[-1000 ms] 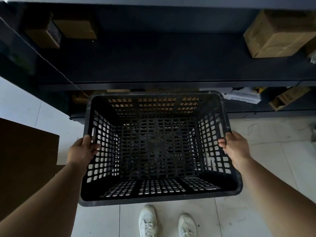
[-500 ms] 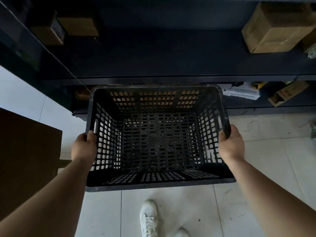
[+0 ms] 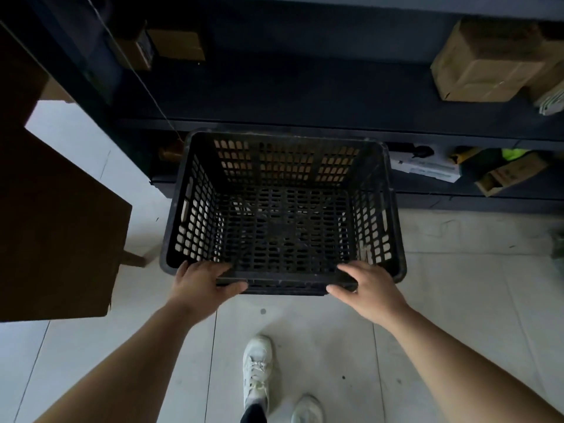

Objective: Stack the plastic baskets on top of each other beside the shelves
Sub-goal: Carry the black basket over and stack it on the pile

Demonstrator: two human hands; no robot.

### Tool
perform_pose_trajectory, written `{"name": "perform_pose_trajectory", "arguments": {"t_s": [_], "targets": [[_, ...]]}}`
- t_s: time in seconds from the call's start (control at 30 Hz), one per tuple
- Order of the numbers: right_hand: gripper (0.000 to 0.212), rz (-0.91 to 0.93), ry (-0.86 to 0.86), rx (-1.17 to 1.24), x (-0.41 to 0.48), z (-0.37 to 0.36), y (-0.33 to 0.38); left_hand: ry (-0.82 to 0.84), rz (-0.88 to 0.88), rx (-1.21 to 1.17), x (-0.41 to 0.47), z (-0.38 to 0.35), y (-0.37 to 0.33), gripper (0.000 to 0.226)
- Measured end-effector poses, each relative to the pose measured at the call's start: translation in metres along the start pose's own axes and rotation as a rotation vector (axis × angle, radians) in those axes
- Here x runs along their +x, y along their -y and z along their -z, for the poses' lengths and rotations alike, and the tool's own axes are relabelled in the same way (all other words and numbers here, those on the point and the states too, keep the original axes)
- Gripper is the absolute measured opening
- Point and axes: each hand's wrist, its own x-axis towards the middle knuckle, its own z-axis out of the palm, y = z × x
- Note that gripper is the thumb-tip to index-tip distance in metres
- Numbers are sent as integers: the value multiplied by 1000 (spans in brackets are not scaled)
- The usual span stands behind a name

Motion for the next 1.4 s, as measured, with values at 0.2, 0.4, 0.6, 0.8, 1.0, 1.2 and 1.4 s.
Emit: {"name": "perform_pose_trajectory", "arguments": {"t_s": [0.2, 0.4, 0.6, 0.8, 1.0, 1.2, 1.4], "targets": [[59, -16, -8, -134, 12, -10, -7, 3, -11, 251, 9, -4, -3, 41], [61, 8, 49, -112, 19, -12, -14, 1, -79, 396, 9, -3, -6, 37], [57, 37, -35, -82, 13, -20, -19, -46, -87, 407, 1, -9, -8, 37], [63, 52, -53, -85, 13, -22, -21, -38, -51, 307, -4, -17, -9, 35], [79, 50, -84, -95, 9, -25, -21, -51, -46, 306, -10, -22, -7, 36], [90, 52, -84, -89, 5, -27, -20, -41, -35, 279, -13, -23, -6, 35], [118, 21, -62, -132, -1, -23, -15, -17, -19, 293, -13, -33, -2, 67]]}}
